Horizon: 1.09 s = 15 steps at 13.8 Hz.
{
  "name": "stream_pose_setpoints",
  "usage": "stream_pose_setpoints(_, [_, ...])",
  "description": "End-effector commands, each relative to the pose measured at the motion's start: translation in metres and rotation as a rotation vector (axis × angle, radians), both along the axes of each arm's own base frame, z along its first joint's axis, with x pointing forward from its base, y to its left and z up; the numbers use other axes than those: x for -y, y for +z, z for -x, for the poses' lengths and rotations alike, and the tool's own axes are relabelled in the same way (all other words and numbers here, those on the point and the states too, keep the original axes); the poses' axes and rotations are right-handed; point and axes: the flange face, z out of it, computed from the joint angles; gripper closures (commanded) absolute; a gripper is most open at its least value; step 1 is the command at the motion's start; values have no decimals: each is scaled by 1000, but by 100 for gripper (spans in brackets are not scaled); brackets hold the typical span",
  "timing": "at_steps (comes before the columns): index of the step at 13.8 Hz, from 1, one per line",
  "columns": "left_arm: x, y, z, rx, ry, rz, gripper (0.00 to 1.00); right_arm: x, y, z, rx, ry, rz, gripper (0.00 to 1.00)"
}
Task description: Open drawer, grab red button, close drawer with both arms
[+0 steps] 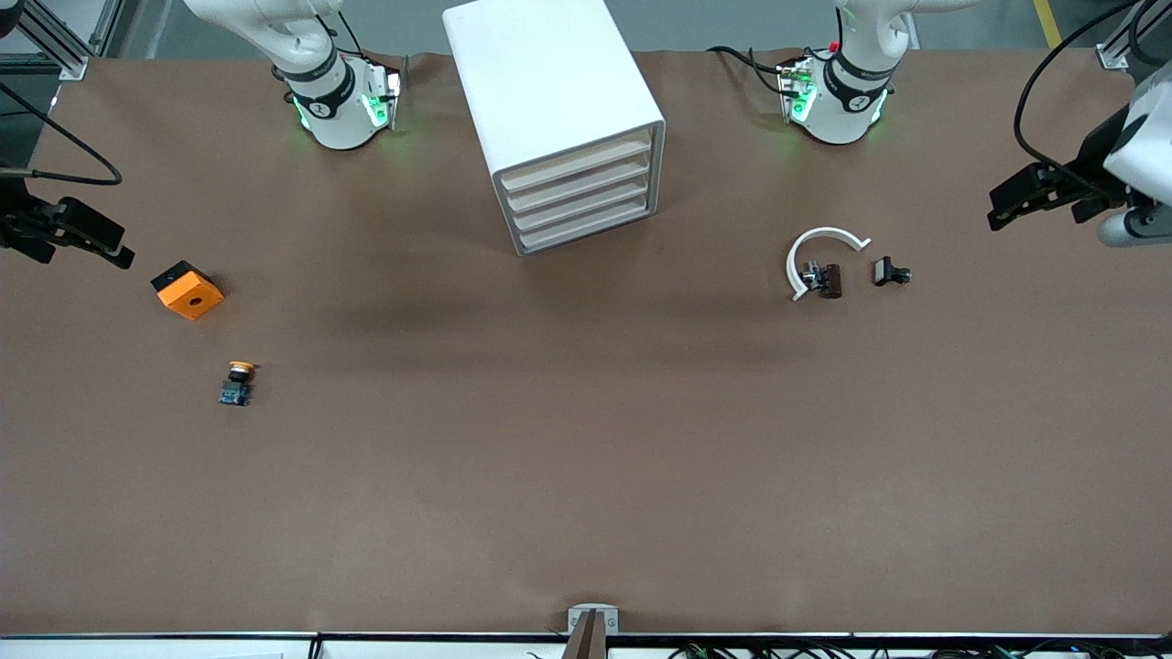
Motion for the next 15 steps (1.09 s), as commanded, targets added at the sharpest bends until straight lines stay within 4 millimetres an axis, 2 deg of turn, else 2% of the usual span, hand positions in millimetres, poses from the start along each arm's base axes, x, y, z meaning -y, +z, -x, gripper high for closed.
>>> stream_pose_setpoints(1, [0,-41,-26,-76,4,-10,0,-3,4,-3,2,5,4,0])
stream_pose_setpoints(2, [5,-66,-37,-120,8,-1,0,-3,5,-3,3,5,3,0])
stream_pose_setpoints(4, [29,-109,-50,-189,89,-7,0,-5,4,-3,3,8,4,0])
stream_pose_setpoints(5, [54,-130,-54,-224,153,-10,0,-4,5,-3,5,5,3,0])
stream_pose_setpoints(6, [70,-151,-57,-257,238,-21,0,-5,4,-3,3,8,5,0])
stream_pose_setpoints(7, [95,-173,-57,-295,319,-46,0,-4,4,-3,3,5,4,0])
stream_pose_setpoints(9, [138,-201,-59,-323,425,-95,0,-5,4,-3,3,8,5,0])
stream_pose_setpoints(12, [181,-250,-59,-411,692,-159,0,-5,4,-3,2,9,5,0])
stream_pose_setpoints(15, [236,-293,-42,-510,921,-241,0,-5,3,-4,1,9,7,0])
